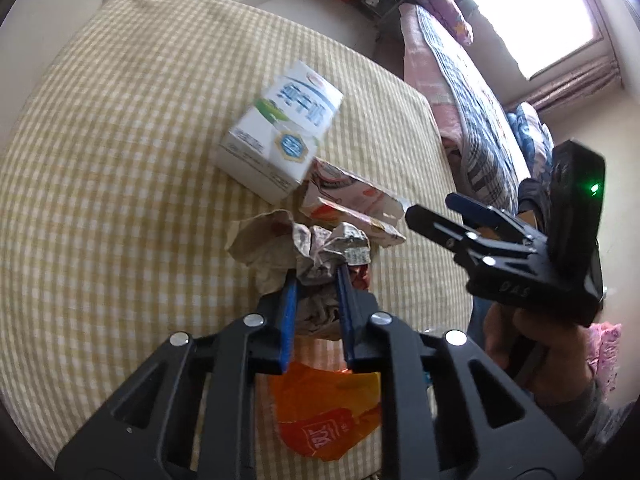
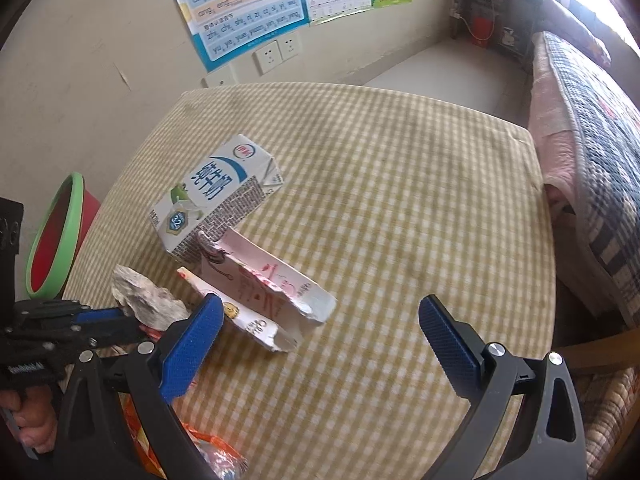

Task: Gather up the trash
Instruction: 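Grasp the crumpled silver paper with the left tool while the right tool grasps the pink box, then carry the crumpled paper and pink box over the bucket, then open both tools to drop the paper and pink box into the bucket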

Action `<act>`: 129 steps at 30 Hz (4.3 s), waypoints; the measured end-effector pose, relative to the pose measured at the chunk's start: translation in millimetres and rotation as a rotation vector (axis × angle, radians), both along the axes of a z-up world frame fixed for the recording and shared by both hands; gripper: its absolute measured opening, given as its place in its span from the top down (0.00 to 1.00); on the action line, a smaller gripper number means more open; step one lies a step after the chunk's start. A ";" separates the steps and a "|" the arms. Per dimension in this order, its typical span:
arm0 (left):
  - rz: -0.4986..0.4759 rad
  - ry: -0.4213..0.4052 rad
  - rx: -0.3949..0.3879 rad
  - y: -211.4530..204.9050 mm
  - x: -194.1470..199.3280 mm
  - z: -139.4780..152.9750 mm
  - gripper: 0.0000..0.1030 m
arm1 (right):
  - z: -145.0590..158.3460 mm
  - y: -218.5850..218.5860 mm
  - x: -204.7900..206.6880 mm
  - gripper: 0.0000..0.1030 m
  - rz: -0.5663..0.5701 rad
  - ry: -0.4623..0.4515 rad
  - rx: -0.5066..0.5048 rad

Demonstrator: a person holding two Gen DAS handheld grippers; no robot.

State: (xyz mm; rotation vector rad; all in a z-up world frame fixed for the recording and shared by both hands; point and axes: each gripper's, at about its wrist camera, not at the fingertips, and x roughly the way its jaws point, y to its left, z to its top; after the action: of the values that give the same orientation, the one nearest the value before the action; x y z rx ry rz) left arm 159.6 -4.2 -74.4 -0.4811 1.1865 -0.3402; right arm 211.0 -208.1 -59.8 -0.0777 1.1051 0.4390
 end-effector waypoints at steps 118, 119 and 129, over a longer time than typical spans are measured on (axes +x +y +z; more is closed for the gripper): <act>0.629 -0.146 0.196 328.3 -160.0 70.7 0.86 | 54.6 385.8 -85.4 0.79 0.533 -0.036 0.106; 0.634 -0.144 0.195 329.7 -159.5 69.4 0.82 | 53.2 386.7 -86.5 0.79 0.537 -0.032 0.104; 0.717 -0.182 0.188 334.2 -169.2 77.5 0.08 | 54.0 373.0 -88.1 0.28 0.507 -0.057 0.092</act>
State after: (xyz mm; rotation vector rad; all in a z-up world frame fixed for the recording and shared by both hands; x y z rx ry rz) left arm -9.6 330.0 3.1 -0.6592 0.7932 0.3365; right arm 122.9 164.9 -5.8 -0.2913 1.0019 0.9351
